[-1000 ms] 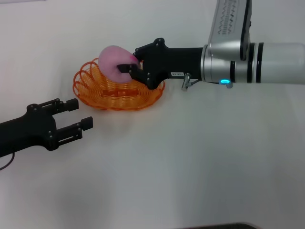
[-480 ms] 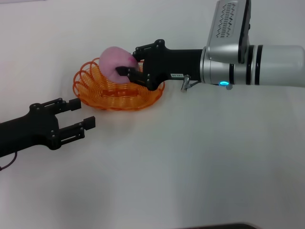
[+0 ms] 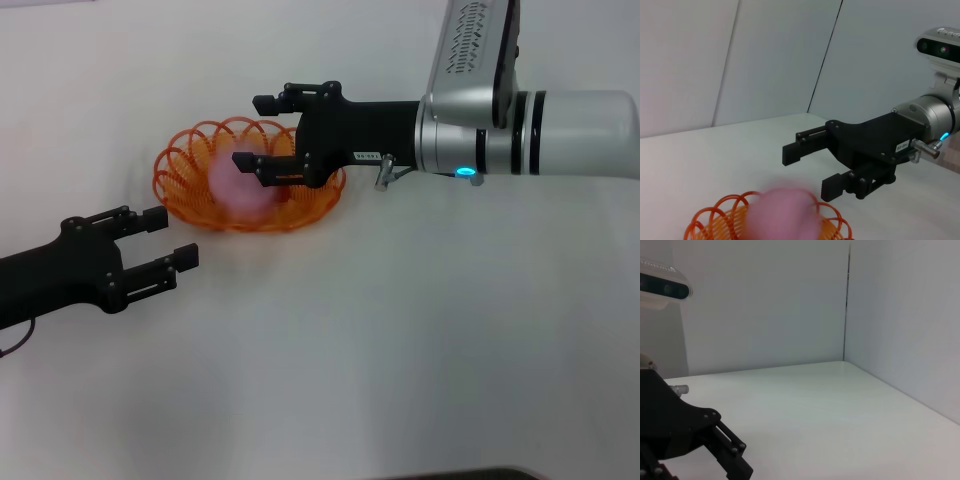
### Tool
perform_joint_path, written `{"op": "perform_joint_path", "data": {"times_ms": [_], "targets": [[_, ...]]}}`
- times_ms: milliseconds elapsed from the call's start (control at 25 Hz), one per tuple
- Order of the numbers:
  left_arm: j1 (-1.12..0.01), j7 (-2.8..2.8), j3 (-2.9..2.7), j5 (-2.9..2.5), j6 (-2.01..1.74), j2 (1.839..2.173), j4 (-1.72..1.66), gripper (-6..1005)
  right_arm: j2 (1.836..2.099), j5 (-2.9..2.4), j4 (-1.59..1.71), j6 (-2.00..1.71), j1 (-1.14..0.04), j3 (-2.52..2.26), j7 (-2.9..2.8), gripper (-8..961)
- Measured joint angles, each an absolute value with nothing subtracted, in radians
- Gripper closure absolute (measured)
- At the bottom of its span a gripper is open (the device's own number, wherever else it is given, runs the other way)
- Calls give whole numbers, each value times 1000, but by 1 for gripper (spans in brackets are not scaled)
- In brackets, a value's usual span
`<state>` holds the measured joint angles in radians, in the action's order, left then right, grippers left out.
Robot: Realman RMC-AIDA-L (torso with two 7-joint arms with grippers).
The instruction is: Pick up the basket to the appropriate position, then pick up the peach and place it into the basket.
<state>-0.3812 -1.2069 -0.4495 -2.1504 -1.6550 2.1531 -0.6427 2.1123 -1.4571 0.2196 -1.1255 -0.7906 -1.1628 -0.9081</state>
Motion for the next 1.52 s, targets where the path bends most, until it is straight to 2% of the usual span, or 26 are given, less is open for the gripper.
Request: {"op": "perform_joint_path", "data": {"times_ms": [280, 400, 640, 920, 1280, 1520], "targets": [[-381, -1207, -449, -2151, -1655, 2154, -643, 325, 2112, -1457, 219, -1113, -792, -1160, -908, 192], [-381, -1207, -449, -2151, -1655, 2154, -643, 324, 2112, -1456, 218, -1110, -792, -1160, -909, -8], [-385, -1207, -449, -2151, -1660, 2154, -643, 324, 2108, -1456, 220, -1116, -789, -1160, -918, -7], [-387, -1211, -449, -2151, -1660, 2151, -647, 324, 2091, -1499, 290, -1167, -743, -1167, -990, -6], [-388, -1212, -448, -2151, -1658, 2148, -650, 325, 2086, -1645, 651, -1299, -489, -1164, -1215, -5], [-390, -1212, -442, -2151, -1665, 2143, -652, 325, 2068, -1695, 825, -1379, -329, -1129, -1319, -4]]}}
